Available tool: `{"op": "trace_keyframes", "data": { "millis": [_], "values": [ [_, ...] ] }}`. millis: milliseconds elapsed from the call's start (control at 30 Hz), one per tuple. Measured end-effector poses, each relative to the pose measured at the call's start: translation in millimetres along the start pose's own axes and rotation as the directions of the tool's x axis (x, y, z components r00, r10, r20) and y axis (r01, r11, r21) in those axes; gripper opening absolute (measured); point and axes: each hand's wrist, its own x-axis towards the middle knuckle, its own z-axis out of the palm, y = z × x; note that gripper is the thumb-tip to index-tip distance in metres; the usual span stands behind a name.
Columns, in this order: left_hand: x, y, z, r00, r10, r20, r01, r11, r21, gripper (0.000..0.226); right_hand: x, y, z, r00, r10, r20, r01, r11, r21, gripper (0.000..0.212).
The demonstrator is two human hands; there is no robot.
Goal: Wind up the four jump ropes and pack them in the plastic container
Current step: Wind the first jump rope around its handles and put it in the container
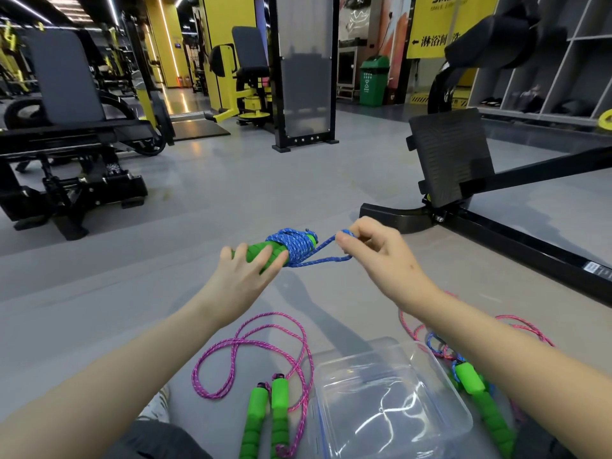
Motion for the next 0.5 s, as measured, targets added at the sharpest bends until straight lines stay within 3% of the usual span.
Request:
{"op": "trace_keyframes", "data": {
  "millis": [167,367,433,500],
  "values": [
    [1,2,-3,0.999,0.025,-0.028,-0.026,1.0,-0.004,0.069,10,-5,-16,0.998,0.039,-0.049,-0.032,0.991,0.128,0.033],
    [4,16,-6,0.99,0.12,-0.073,-0.119,0.993,0.011,0.066,15,-12,-20,0.985,0.121,0.12,-0.13,0.989,0.074,0.014],
    [7,15,-5,0.993,0.117,-0.027,-0.117,0.993,-0.005,0.079,17,-14,-21,0.959,0.158,0.237,-0.182,0.98,0.085,0.018],
    [7,11,-6,0.992,0.128,-0.002,-0.128,0.992,0.017,0.083,19,-15,-25,0.956,0.138,0.258,-0.171,0.98,0.106,0.021]
  ]
}}
